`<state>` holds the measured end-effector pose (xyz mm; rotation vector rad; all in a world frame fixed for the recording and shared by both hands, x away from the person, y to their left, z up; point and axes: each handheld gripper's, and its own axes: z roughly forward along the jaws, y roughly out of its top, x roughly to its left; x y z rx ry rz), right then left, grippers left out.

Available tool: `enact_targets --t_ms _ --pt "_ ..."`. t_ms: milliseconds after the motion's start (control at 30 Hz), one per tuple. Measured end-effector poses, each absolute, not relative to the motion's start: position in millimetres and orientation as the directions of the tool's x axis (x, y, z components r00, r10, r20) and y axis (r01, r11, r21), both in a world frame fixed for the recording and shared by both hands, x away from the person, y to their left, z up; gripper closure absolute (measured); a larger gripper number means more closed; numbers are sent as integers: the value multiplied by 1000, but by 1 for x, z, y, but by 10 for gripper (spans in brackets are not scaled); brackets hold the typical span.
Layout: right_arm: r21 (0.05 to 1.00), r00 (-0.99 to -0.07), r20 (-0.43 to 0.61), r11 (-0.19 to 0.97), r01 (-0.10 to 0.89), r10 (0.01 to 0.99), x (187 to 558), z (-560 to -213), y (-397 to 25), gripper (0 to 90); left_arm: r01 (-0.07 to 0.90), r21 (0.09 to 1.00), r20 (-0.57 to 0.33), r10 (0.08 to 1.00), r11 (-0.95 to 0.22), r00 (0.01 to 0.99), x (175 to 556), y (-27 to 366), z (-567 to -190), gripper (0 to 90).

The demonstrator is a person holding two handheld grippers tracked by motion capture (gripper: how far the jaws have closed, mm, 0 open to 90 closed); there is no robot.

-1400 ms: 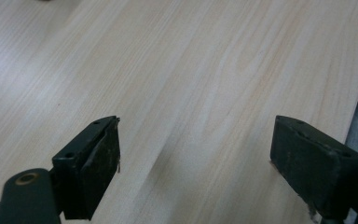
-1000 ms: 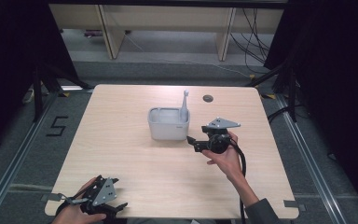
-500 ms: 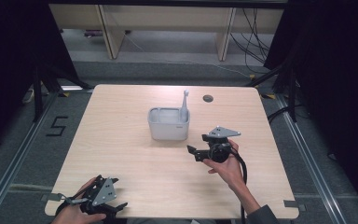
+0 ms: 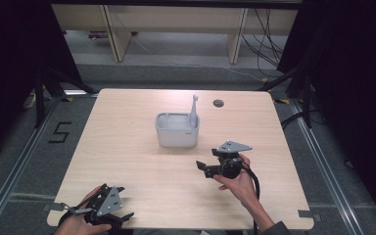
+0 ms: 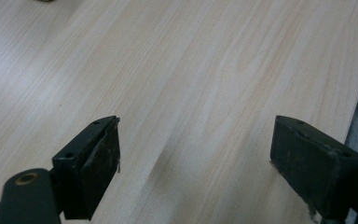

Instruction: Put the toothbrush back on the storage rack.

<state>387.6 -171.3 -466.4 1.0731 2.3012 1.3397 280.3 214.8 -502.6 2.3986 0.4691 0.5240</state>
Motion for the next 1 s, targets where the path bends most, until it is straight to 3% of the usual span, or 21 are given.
enact_targets --t_ms 1000 --pt "813 -678 191 273 514 710 355 -482 -192 207 199 642 250 448 -740 859 280 215 -502 156"
